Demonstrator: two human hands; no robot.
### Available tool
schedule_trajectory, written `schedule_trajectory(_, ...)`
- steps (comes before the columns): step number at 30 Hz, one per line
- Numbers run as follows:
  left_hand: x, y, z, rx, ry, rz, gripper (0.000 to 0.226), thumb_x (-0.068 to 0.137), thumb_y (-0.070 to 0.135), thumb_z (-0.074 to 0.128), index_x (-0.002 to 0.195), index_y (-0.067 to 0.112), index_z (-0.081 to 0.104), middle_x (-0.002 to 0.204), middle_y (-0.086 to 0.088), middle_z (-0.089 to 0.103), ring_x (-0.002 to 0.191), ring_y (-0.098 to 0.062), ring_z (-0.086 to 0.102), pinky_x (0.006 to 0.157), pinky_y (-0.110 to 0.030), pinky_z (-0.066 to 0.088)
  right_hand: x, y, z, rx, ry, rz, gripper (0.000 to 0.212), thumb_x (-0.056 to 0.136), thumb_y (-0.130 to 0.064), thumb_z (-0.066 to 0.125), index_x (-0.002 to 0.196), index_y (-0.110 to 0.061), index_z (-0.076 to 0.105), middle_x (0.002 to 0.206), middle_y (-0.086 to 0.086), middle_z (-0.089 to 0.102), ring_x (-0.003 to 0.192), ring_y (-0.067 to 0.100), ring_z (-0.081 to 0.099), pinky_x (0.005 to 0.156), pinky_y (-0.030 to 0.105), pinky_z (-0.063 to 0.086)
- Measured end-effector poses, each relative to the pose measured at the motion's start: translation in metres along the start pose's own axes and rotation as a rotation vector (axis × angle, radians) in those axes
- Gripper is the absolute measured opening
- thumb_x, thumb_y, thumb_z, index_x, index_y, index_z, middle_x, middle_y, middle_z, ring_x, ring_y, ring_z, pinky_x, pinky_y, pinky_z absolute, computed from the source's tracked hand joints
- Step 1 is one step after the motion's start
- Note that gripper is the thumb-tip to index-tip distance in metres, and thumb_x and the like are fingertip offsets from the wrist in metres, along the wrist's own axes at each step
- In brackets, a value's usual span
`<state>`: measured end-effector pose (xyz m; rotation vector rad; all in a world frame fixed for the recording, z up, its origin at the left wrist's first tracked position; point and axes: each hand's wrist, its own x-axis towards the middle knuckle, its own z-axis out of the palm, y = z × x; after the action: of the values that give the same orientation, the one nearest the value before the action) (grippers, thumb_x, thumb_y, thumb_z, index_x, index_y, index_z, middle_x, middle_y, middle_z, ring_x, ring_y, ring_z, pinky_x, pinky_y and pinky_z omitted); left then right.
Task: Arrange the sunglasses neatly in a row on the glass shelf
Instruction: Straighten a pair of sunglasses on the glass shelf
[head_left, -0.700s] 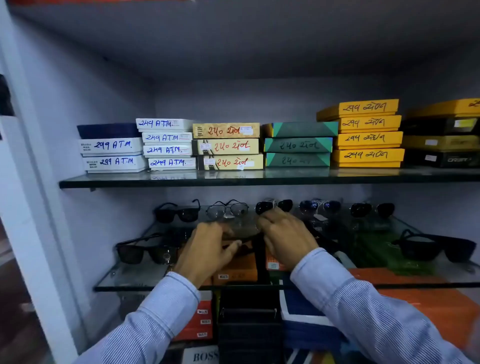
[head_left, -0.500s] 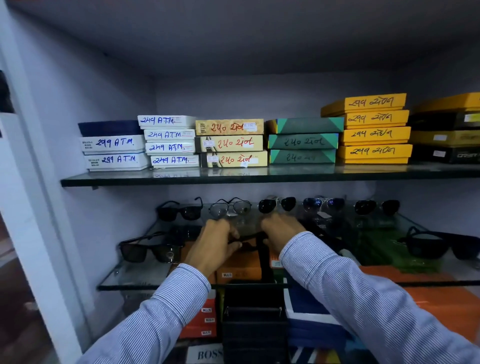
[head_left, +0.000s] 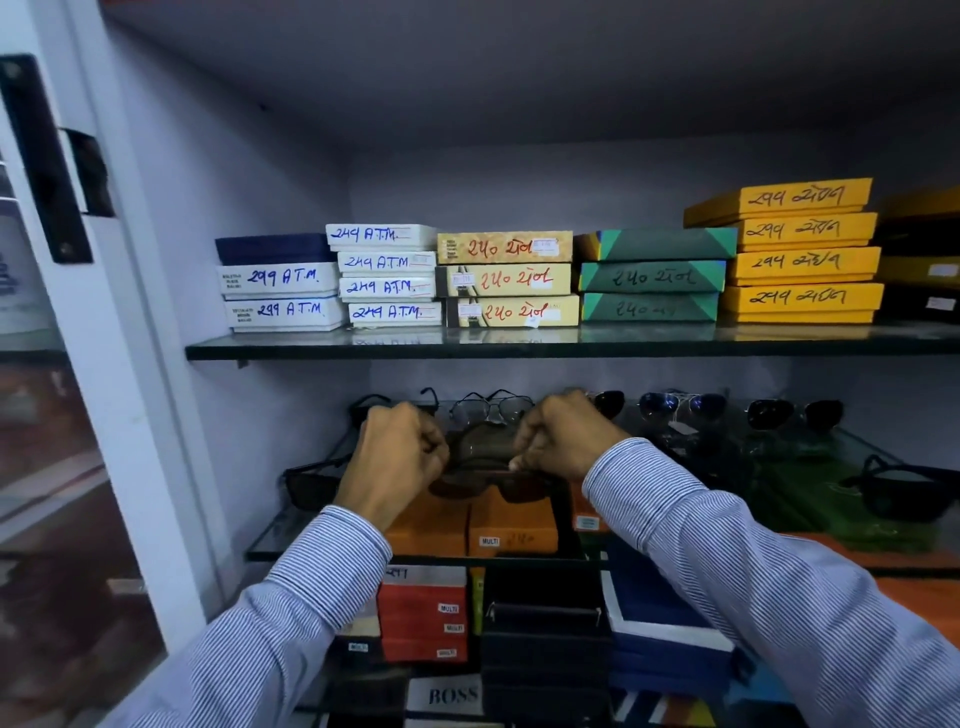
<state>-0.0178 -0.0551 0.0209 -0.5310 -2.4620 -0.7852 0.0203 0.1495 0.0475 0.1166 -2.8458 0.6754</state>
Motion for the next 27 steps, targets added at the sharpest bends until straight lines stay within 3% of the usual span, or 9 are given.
schedule_trajectory(3,0.004,-0.003,-0.005,0.006,0.030,-0.060,0.007,0.076,0.013,0.081,0.081,0.016,0.084,0.081,0.000,0.076,0.067,-0.005,0.065,0.071,-0.023,0.058,0.002,-0.003,0.005,-0.006,0.065,0.035,0.009,0.074,-0.016,0.083,0.079,-0.013,0.076,0.089,0.002,0.076,0.078,0.010,0.068,0.082,0.031,0.059)
schedule_trajectory(8,0.005,0.001,-0.006,0.068,-0.065,-0.159,0.007,0.077,0.012,0.079,0.079,0.018,0.082,0.095,-0.003,0.078,0.090,-0.024,0.073,0.084,-0.042,0.062,0.010,0.003,0.014,0.030,0.110,0.178,0.013,0.074,-0.015,0.081,0.082,-0.005,0.077,0.089,0.009,0.075,0.081,0.021,0.072,0.077,0.037,0.063)
schedule_trajectory(15,0.004,0.007,0.002,0.319,-0.078,-0.139,0.019,0.081,0.028,0.075,0.097,0.018,0.075,0.111,-0.006,0.073,0.105,-0.029,0.069,0.083,-0.041,0.054,0.016,0.004,0.027,-0.017,0.129,0.247,0.009,0.070,-0.014,0.080,0.069,-0.015,0.071,0.093,0.010,0.073,0.089,0.025,0.071,0.083,0.039,0.062)
schedule_trajectory(27,0.003,0.012,0.006,0.385,-0.075,-0.138,0.022,0.082,0.031,0.072,0.100,0.018,0.073,0.108,-0.008,0.073,0.102,-0.029,0.069,0.082,-0.042,0.055,0.015,0.010,0.024,-0.003,0.155,0.280,0.030,0.074,-0.017,0.075,0.100,-0.003,0.072,0.104,0.015,0.069,0.097,0.030,0.068,0.087,0.041,0.060)
